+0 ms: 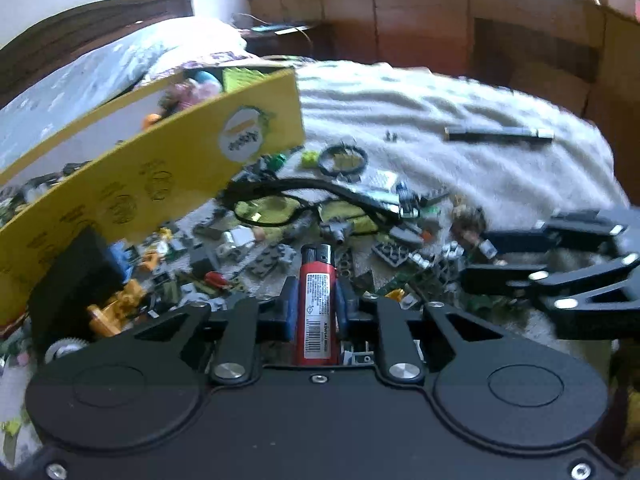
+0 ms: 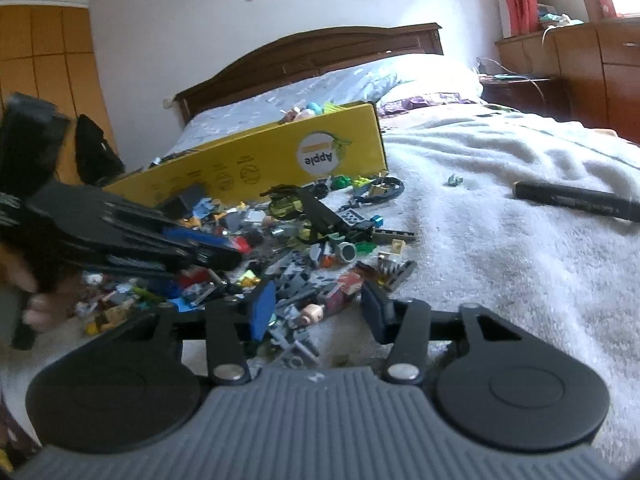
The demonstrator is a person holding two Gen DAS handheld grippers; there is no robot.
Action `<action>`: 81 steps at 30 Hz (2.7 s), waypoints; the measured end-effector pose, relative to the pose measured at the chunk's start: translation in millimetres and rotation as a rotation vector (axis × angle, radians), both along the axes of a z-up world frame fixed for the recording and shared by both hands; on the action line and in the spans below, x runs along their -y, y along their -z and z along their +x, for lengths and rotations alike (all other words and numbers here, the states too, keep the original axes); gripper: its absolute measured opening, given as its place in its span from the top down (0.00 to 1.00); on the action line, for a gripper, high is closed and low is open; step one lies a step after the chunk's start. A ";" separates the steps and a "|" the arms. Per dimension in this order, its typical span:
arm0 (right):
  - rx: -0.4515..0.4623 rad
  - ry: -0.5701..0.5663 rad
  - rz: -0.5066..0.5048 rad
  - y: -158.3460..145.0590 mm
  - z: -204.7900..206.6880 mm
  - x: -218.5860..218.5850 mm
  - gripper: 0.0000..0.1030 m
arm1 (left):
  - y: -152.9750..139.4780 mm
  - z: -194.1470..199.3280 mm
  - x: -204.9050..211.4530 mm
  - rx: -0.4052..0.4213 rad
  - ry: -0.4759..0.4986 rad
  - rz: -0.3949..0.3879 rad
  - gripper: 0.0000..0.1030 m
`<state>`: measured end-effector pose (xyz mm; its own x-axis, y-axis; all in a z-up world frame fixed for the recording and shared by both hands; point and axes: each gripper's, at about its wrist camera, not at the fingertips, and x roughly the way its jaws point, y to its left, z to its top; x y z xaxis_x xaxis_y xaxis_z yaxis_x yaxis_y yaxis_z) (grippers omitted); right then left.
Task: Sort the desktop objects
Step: 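Grasp a small brown minifigure piece with the right tool while the left tool holds the lighter, then carry the lighter and minifigure piece into the yellow box and open both tools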
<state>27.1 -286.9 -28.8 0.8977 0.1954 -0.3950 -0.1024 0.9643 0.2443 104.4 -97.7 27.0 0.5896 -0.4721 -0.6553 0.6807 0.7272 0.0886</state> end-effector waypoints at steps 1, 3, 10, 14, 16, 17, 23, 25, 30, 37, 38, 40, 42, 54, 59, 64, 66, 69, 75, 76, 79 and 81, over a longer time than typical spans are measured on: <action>-0.003 0.008 -0.003 1.0 1.1 -0.6 0.57 | -4.3 -3.4 -3.8 -0.001 -0.011 -0.018 0.83; -0.009 0.025 -0.003 2.4 3.4 -0.4 0.72 | -11.8 -12.5 -9.2 0.002 -0.026 -0.046 0.83; 0.020 0.105 -0.042 -5.4 -4.1 10.9 0.85 | -5.1 -47.0 5.3 -0.080 -0.026 -0.194 0.83; 0.026 0.180 -0.140 -10.6 -16.3 24.6 0.85 | 13.9 -52.2 23.1 -0.144 -0.025 -0.228 0.83; 0.014 0.216 -0.193 -9.4 -20.1 32.0 0.85 | 20.7 -53.9 26.8 -0.130 -0.043 -0.237 0.82; 0.002 0.224 -0.207 -7.9 -20.6 34.9 0.85 | 22.9 -54.7 27.4 -0.127 -0.048 -0.239 0.82; 0.004 0.199 -0.182 0.2 -26.2 41.5 0.58 | 27.4 -67.4 19.8 -0.097 -0.043 -0.239 0.79; 0.006 0.194 -0.190 3.5 -25.2 38.9 0.57 | 27.8 -71.8 16.6 -0.092 -0.035 -0.239 0.76; 0.010 0.191 -0.173 5.4 -20.4 40.1 0.56 | 34.3 -78.1 17.9 -0.099 -0.025 -0.232 0.76; 0.021 0.207 -0.172 6.1 -20.9 38.3 0.85 | 25.8 -73.4 5.5 -0.101 -0.069 -0.271 0.83; 0.024 0.214 -0.152 5.0 -21.8 40.4 0.85 | 24.0 -73.8 3.2 -0.095 -0.076 -0.277 0.83; 0.032 0.212 -0.106 1.1 -24.0 44.6 0.85 | 19.8 -73.5 -1.7 -0.090 -0.087 -0.299 0.83; 0.045 0.210 -0.110 -3.2 -25.3 43.4 0.85 | 16.2 -73.3 -4.2 -0.084 -0.095 -0.307 0.83; 0.069 0.105 -0.147 -23.0 -12.0 19.6 0.85 | -2.5 -62.3 -22.3 -0.035 -0.151 -0.333 0.83; 0.149 0.007 -0.162 -55.6 12.5 -6.0 0.85 | -19.0 -36.2 -40.9 -0.018 -0.216 -0.344 0.83; 0.171 -0.059 -0.186 -79.7 58.1 -33.7 0.85 | -37.5 -9.5 -64.9 0.000 -0.330 -0.384 0.83; 0.168 -0.073 -0.180 -85.4 74.6 -41.6 0.85 | -45.3 0.1 -72.9 0.016 -0.361 -0.386 0.83; 0.151 -0.106 -0.145 -93.5 98.7 -48.8 0.85 | -55.4 16.7 -83.9 0.038 -0.405 -0.381 0.83; 0.128 -0.141 -0.142 -110.6 147.4 -62.8 0.85 | -77.0 66.1 -103.8 0.042 -0.494 -0.380 0.83; 0.131 -0.139 -0.144 -114.9 157.1 -66.0 0.85 | -79.7 76.2 -105.4 0.048 -0.501 -0.374 0.83; 0.131 -0.135 -0.138 -122.0 187.0 -75.6 0.85 | -82.7 105.5 -106.0 0.063 -0.526 -0.336 0.83; 0.124 -0.129 -0.145 -122.5 206.9 -83.0 0.85 | -81.5 125.9 -107.7 0.061 -0.558 -0.311 0.83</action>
<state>234.0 -203.9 93.8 0.9124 0.2608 -0.3155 -0.2475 0.9654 0.0824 230.3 10.0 108.5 0.8333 -0.2464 -0.4949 0.1929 0.9685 -0.1574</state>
